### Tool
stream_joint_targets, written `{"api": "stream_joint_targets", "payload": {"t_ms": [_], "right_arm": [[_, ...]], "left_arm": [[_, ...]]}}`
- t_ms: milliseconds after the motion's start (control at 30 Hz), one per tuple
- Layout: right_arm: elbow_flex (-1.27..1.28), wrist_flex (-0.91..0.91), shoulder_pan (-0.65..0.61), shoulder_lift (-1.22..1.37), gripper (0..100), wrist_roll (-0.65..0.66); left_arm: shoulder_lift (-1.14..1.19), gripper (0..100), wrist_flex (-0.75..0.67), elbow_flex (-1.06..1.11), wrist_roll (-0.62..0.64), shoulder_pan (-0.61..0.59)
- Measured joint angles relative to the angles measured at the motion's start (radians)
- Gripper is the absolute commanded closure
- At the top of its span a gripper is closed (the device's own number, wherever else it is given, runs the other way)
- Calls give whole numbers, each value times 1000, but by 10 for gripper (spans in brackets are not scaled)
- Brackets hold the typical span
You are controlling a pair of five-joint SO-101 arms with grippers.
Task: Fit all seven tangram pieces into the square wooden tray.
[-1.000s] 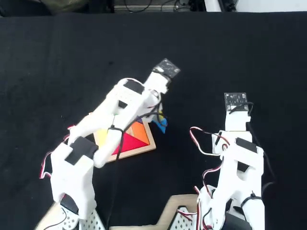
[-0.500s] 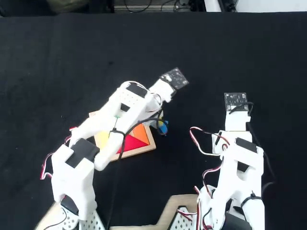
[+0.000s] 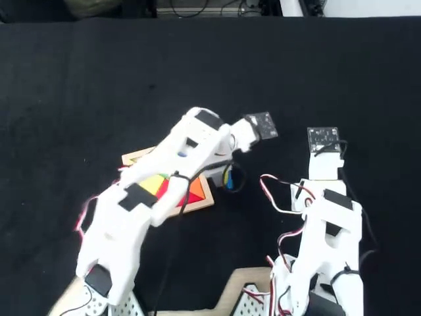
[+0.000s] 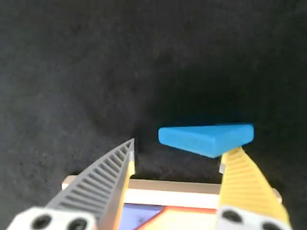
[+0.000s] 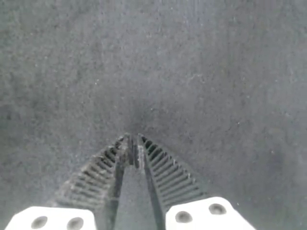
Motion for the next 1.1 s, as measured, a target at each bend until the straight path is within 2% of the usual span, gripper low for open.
{"api": "stream_joint_targets", "payload": {"t_ms": [167, 267, 567, 733, 933, 1100], "right_arm": [[0, 0, 0, 0, 987, 0], [0, 0, 0, 0, 987, 0], [0, 0, 0, 0, 987, 0], [0, 0, 0, 0, 987, 0], [0, 0, 0, 0, 987, 0], [0, 0, 0, 0, 987, 0]], "left_arm": [[172, 719, 204, -282, -60, 11], [261, 719, 281, -433, -71, 15], [391, 719, 494, -717, -71, 18], [394, 719, 600, -769, -77, 26], [376, 719, 612, -758, -43, -3], [147, 719, 612, -606, 23, -21]]}}
